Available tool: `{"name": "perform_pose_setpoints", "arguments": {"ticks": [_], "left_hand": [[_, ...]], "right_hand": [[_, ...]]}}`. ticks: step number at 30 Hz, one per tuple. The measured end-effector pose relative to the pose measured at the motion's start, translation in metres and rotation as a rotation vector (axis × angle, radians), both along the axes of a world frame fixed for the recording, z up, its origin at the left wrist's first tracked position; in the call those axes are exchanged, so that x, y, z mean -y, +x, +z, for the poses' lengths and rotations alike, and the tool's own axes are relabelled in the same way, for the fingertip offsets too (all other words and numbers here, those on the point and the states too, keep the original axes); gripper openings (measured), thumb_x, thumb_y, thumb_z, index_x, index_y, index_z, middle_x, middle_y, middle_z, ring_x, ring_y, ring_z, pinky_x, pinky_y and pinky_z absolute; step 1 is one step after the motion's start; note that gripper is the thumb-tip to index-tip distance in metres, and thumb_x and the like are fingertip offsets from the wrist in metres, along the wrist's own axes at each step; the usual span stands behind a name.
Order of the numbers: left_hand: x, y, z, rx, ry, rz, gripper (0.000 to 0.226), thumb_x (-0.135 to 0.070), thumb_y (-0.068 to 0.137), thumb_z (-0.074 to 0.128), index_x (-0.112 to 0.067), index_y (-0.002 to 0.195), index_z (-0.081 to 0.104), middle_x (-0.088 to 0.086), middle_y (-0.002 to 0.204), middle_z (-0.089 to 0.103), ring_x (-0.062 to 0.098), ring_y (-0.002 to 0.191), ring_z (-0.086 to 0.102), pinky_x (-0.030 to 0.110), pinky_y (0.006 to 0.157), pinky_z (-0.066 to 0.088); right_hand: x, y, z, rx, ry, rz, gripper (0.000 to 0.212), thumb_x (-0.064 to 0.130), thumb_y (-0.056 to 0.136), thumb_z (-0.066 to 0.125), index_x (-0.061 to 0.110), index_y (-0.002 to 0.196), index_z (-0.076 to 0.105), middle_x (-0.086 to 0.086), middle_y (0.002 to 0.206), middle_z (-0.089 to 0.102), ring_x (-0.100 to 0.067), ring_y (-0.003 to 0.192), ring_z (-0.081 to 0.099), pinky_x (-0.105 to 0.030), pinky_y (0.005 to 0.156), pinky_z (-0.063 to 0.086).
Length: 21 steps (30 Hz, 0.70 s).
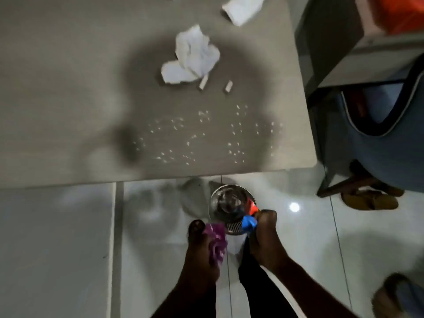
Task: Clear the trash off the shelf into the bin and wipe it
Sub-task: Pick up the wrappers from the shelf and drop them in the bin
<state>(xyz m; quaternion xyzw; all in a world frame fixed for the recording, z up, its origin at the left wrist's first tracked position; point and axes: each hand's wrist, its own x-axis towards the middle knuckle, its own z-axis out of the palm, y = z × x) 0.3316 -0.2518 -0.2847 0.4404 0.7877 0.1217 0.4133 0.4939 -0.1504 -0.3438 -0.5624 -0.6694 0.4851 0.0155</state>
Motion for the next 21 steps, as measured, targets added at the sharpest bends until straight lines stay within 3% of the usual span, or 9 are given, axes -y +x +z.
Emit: {"name": "perform_pose_setpoints", "arguments": {"ticks": [2, 4, 7, 10, 13, 17, 21], "left_hand": [[-0.027, 0.007, -0.051, -0.031, -0.079, 0.037, 0.021, -0.008, 0.08, 0.051, -0.002, 0.091, 0.068, 0.015, 0.084, 0.066, 0.031, 0.081, 0.063, 0.037, 0.076, 0.053], [-0.054, 0.007, -0.109, -0.083, -0.151, 0.019, 0.032, -0.023, 0.079, 0.05, -0.008, 0.1, 0.068, 0.018, 0.095, 0.068, 0.037, 0.091, 0.065, 0.043, 0.08, 0.056], [-0.071, 0.012, -0.181, -0.081, -0.195, 0.032, 0.047, -0.035, 0.081, 0.068, -0.02, 0.125, 0.062, 0.007, 0.113, 0.073, 0.029, 0.105, 0.069, 0.04, 0.088, 0.059], [-0.081, 0.014, -0.229, -0.06, -0.226, 0.185, 0.059, -0.031, 0.078, 0.077, -0.014, 0.129, 0.053, 0.009, 0.119, 0.072, 0.032, 0.108, 0.069, 0.042, 0.092, 0.058], [-0.086, 0.017, -0.267, -0.077, -0.164, 0.275, 0.05, -0.024, 0.083, 0.075, -0.011, 0.128, 0.056, 0.011, 0.12, 0.071, 0.033, 0.112, 0.067, 0.038, 0.093, 0.054], [-0.095, 0.018, -0.297, -0.041, -0.172, 0.285, 0.041, -0.022, 0.086, 0.073, -0.015, 0.126, 0.065, 0.005, 0.123, 0.073, 0.023, 0.114, 0.068, 0.031, 0.099, 0.054], [-0.103, 0.025, -0.309, 0.012, -0.283, 0.153, 0.044, -0.007, 0.092, 0.063, -0.008, 0.135, 0.054, 0.015, 0.13, 0.065, 0.03, 0.117, 0.063, 0.026, 0.085, 0.049]], "right_hand": [[-0.011, 0.004, -0.046, 0.057, 0.008, -0.049, 0.023, -0.012, 0.073, 0.055, 0.0, 0.092, 0.058, -0.016, 0.096, 0.055, -0.028, 0.085, 0.058, -0.02, 0.071, 0.042], [-0.025, 0.002, -0.091, 0.1, 0.011, -0.097, 0.022, -0.01, 0.069, 0.063, 0.006, 0.083, 0.066, -0.014, 0.089, 0.065, -0.031, 0.081, 0.063, -0.024, 0.07, 0.043], [-0.031, -0.005, -0.148, 0.109, 0.009, -0.049, 0.022, 0.011, 0.076, 0.07, 0.022, 0.095, 0.074, -0.005, 0.091, 0.076, -0.026, 0.084, 0.069, -0.032, 0.074, 0.056], [-0.034, -0.017, -0.184, 0.281, 0.035, 0.134, 0.034, 0.026, 0.082, 0.064, 0.031, 0.116, 0.068, -0.009, 0.098, 0.075, -0.033, 0.09, 0.068, -0.036, 0.078, 0.055], [-0.034, -0.027, -0.214, 0.315, -0.005, 0.089, 0.034, 0.021, 0.083, 0.065, 0.022, 0.117, 0.067, -0.014, 0.103, 0.073, -0.036, 0.097, 0.067, -0.038, 0.083, 0.054], [-0.033, -0.032, -0.244, 0.313, -0.148, -0.011, 0.032, 0.014, 0.084, 0.067, 0.007, 0.116, 0.067, -0.016, 0.112, 0.072, -0.034, 0.104, 0.067, -0.037, 0.088, 0.054], [-0.028, -0.03, -0.258, 0.228, -0.295, -0.008, 0.044, 0.02, 0.088, 0.065, 0.012, 0.131, 0.055, -0.014, 0.123, 0.066, -0.033, 0.113, 0.062, -0.028, 0.086, 0.047]]}}
